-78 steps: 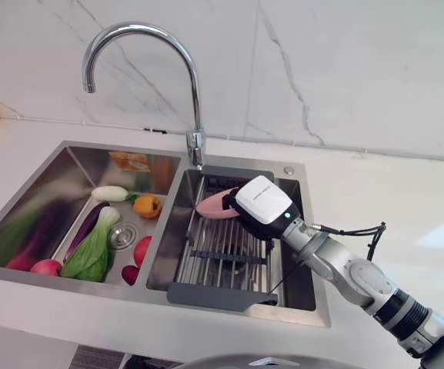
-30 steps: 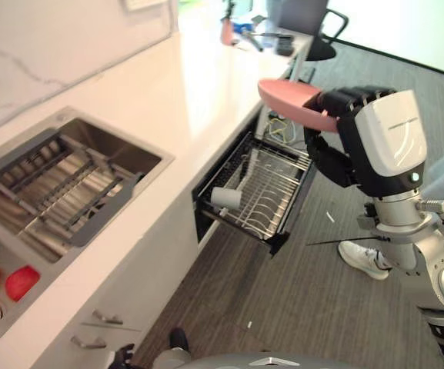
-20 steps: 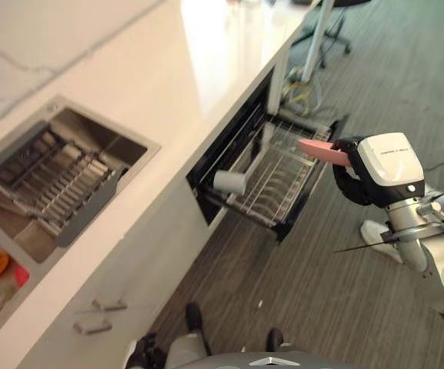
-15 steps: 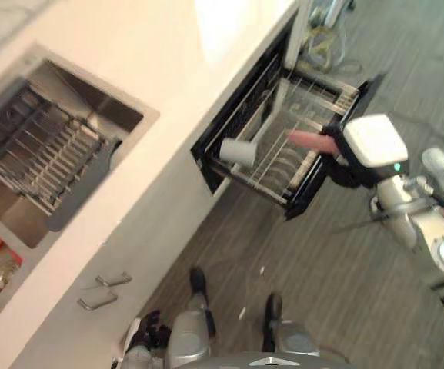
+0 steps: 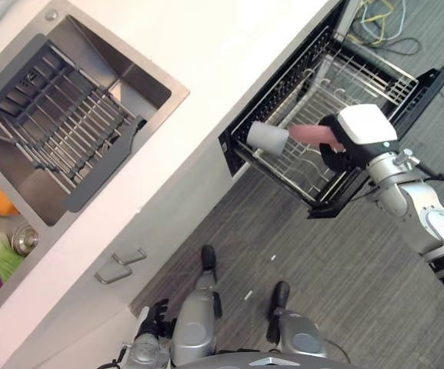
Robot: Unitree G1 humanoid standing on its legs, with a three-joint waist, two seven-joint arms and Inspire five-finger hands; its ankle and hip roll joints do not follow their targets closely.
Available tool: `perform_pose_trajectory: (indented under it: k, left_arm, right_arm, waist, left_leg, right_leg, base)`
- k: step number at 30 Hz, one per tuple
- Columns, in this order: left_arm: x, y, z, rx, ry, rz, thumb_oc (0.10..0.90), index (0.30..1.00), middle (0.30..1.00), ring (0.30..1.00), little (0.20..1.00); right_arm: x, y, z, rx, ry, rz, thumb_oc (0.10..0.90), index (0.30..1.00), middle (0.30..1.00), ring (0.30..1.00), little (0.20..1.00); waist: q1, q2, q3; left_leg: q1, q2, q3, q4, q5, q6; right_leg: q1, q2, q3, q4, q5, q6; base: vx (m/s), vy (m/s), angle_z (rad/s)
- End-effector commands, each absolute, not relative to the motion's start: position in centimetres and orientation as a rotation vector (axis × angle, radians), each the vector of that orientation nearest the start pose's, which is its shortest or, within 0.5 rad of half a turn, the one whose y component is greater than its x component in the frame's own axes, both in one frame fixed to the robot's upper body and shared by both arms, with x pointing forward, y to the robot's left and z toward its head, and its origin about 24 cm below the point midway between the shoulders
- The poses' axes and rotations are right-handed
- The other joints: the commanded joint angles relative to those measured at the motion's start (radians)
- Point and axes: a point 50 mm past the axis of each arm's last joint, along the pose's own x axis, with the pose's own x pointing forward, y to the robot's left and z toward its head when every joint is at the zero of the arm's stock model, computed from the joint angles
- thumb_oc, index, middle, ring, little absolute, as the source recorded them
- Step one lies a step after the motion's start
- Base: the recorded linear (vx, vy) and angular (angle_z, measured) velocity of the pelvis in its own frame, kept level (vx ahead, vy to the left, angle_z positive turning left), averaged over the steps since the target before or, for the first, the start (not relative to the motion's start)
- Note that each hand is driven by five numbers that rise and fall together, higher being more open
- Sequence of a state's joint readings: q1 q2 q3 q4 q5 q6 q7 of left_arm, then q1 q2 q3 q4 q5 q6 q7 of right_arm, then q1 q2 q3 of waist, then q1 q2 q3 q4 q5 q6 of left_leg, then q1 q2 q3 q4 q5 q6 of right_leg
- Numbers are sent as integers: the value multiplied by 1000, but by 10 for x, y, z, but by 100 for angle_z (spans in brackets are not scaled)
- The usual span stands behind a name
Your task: Place the dishes in the dishwasher.
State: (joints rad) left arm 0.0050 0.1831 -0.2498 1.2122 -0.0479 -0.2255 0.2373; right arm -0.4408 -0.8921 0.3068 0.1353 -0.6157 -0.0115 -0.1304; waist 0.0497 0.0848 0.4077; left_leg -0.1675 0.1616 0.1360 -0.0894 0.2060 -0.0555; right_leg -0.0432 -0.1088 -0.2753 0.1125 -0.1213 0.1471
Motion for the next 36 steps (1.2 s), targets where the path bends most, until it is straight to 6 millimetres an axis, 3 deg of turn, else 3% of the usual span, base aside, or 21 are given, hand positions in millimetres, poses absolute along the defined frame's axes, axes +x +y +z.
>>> perform_pose_trajectory:
  k: [1,2,3,18,24,27,28,33,34,35,36]
  left_arm:
    - [105,188,-161,344,993,72,800,900,900,900,900]
    - [105,188,-160,342,988,75,800,900,900,900,900]
    - [105,188,-160,339,989,76,800,900,900,900,900]
    - [87,194,-164,355,1042,70,800,900,900,900,900]
    - [73,196,-167,367,1089,70,800,900,900,900,900]
    - [69,201,-168,360,1107,111,800,900,900,900,900]
    - [68,202,-167,363,1108,110,800,900,900,900,900]
    - [65,201,-167,412,1097,68,800,900,900,900,900]
    - [65,199,-167,413,1091,62,800,900,900,900,900]
    - [65,198,-167,412,1085,59,800,900,900,900,900]
    - [67,197,-167,408,1073,53,800,900,900,900,900]
  right_arm:
    - [317,-237,218,-1508,-508,-154,400,300,300,300,300]
    - [317,-239,217,-1499,-495,-168,728,792,792,792,792]
    - [316,-243,214,-1495,-468,-176,800,900,900,900,900]
    - [299,-274,203,-1492,-338,-257,800,900,900,900,900]
    - [274,-298,212,-1419,-324,-430,800,900,900,900,900]
    - [249,-310,189,-1218,-275,-596,800,900,900,900,900]
    - [248,-310,188,-1217,-271,-597,800,900,900,900,900]
    - [225,-325,149,-1180,-113,-628,800,900,900,900,900]
    - [223,-327,141,-1186,-80,-616,576,564,564,564,564]
    - [222,-327,140,-1182,-79,-623,400,300,300,300,300]
    - [223,-328,137,-1178,-71,-626,400,300,300,300,300]
  waist:
    - [-4,-31,-75]
    - [-4,-33,-76]
    - [-9,-36,-80]
    - [-11,-55,-150]
    - [-32,-60,-186]
    - [-50,-66,-212]
    - [-48,-69,-212]
    - [-59,-59,-221]
    - [-59,-52,-218]
    - [-60,-48,-216]
    - [-60,-41,-210]
  left_leg:
    - [45,40,-52,2,-84,-118]
    - [51,36,-59,2,-88,-117]
    - [57,37,-59,2,-90,-116]
    - [120,15,-82,2,-123,-99]
    - [163,19,-63,2,-132,-97]
    - [187,20,-56,2,-141,-93]
    - [188,20,-56,2,-142,-93]
    - [203,16,-65,2,-143,-90]
    - [201,14,-69,2,-141,-89]
    - [198,13,-72,2,-140,-89]
    - [191,9,-76,2,-136,-88]
  right_leg:
    - [-16,-18,49,-200,137,-1]
    - [-13,-16,52,-200,136,-2]
    - [-7,-17,53,-200,134,-3]
    - [46,-13,76,-200,116,-6]
    - [90,-11,80,-200,102,-9]
    - [109,-3,91,-200,93,-13]
    - [110,-3,91,-200,92,-13]
    - [132,5,99,-200,80,-20]
    - [131,4,99,-200,80,-20]
    - [129,4,100,-200,81,-20]
    - [124,2,99,-200,84,-20]
  base:
    - [33,13,1]
    - [42,15,14]
    - [29,8,15]
    - [18,7,-5]
    - [35,8,-4]
    - [39,-6,-6]
    - [39,-17,-11]
    - [6,-5,-10]
    - [-27,0,3]
    - [-52,2,0]
    - [-91,-1,0]
